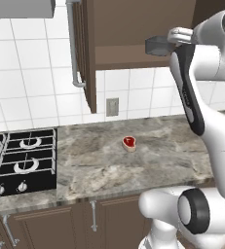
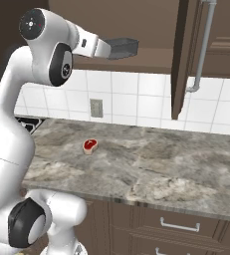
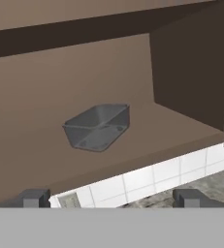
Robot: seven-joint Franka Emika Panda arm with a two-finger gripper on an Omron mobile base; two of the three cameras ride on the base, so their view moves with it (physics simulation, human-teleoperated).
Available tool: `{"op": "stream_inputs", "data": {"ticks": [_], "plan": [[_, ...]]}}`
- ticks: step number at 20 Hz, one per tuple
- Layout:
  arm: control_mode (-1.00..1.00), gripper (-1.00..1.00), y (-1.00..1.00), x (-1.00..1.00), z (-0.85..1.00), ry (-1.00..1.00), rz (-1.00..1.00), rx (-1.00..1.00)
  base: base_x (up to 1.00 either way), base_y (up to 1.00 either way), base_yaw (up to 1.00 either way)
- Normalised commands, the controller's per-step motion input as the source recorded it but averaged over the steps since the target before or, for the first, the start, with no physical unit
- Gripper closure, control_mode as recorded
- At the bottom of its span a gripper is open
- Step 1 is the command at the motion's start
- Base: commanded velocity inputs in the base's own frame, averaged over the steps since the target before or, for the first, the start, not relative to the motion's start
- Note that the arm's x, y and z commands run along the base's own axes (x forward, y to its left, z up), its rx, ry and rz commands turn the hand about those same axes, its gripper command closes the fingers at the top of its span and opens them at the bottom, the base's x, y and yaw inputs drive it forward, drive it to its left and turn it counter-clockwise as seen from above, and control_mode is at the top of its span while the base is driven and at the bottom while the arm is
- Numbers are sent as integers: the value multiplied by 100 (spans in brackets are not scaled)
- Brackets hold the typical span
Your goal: Retrieve the tupperware from the cabinet, then place the raw meat into the tupperware to avoid contamination.
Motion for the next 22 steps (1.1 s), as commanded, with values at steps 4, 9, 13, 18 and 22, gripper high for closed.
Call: {"op": "stream_inputs", "data": {"ticks": [4, 9, 13, 18, 22], "plan": [[-100, -100, 0, 25, 1, 4, -2, 0, 0, 0, 0], [-100, -100, 0, 18, 0, 1, -3, 0, 0, 0, 0], [-100, -100, 0, 13, 0, 0, -3, 0, 0, 0, 0], [-100, -100, -8, 8, -12, 0, -3, 0, 0, 0, 0], [-100, -100, -11, 14, -23, 0, -2, 2, 0, 0, 0]]}}
